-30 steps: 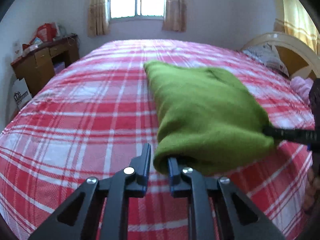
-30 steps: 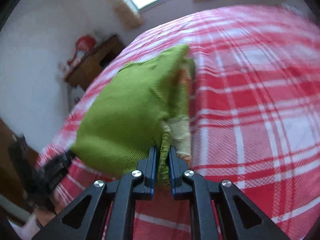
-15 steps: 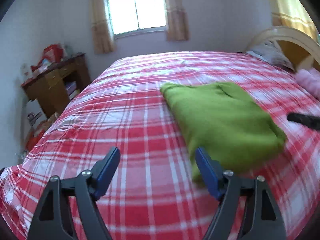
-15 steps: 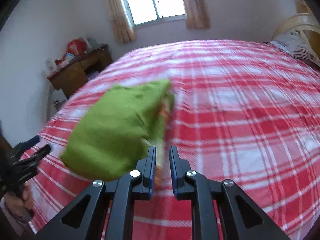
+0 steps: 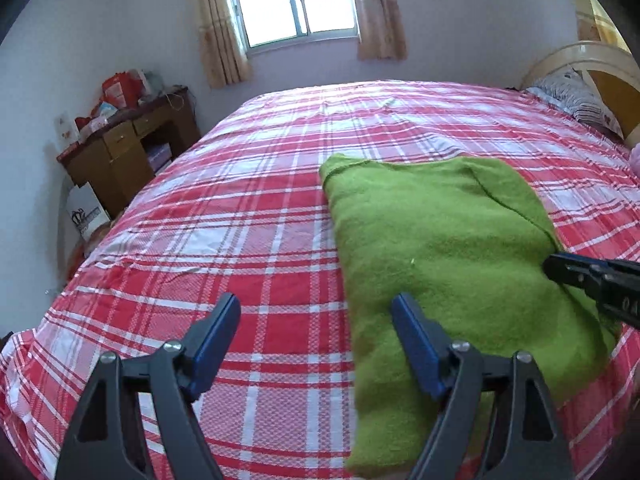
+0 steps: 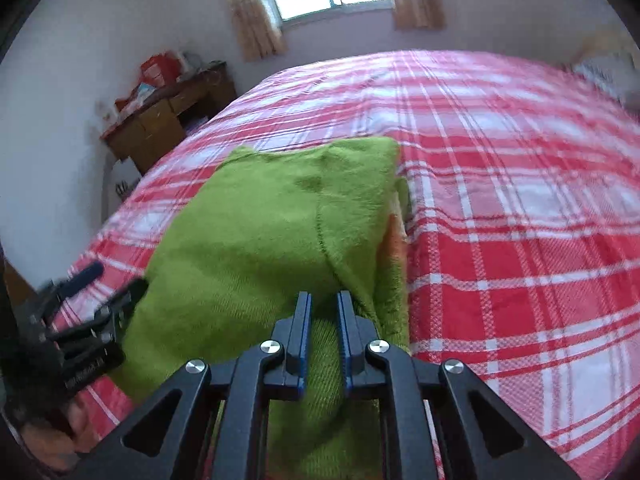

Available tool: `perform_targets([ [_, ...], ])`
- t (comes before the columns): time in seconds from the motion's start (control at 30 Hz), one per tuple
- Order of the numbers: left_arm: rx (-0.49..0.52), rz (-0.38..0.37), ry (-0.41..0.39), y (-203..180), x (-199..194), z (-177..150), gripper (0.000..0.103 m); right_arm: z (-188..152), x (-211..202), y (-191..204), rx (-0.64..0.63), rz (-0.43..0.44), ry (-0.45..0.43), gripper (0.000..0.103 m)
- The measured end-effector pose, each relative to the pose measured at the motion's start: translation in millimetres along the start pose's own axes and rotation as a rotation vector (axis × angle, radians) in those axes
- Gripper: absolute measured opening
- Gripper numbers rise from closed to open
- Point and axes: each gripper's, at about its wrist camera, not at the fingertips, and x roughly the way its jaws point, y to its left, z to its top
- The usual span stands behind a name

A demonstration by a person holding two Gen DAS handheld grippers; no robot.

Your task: Fold small clothes

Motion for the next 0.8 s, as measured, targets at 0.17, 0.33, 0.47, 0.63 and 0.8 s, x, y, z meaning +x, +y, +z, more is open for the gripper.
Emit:
perform_targets([
  [0.17,0.024,0.009,0.016,-6.2,0.5,3.2,0.082,4.4,5.4,-12.4,0.066,0.043,-0.001,0.01],
  [0.33,0.003,-0.058,0.039,9.7,-2.7,12.8,0.082,1.5,-9.0,-9.3,0.025,0.033,0.016,0.01],
  [0.47,-0.089,-0.154,0.075,32.6,9.0,29.5,0.087,1.3,-28.9,-13.2,0.036,0.024,-0.017,0.023],
  [0.63,-0.216,-0.304,0.106,45.1,31.7,49.6,0.087,2.8,-54.1,-36.4,0.108,0.028,-0.153,0.08],
  [0.8,-0.255,-0.427,0.21,22.8,69.4,54.2,0.087,15.1,-37.2,-54.9,0.192,0.105,-0.131,0.08],
])
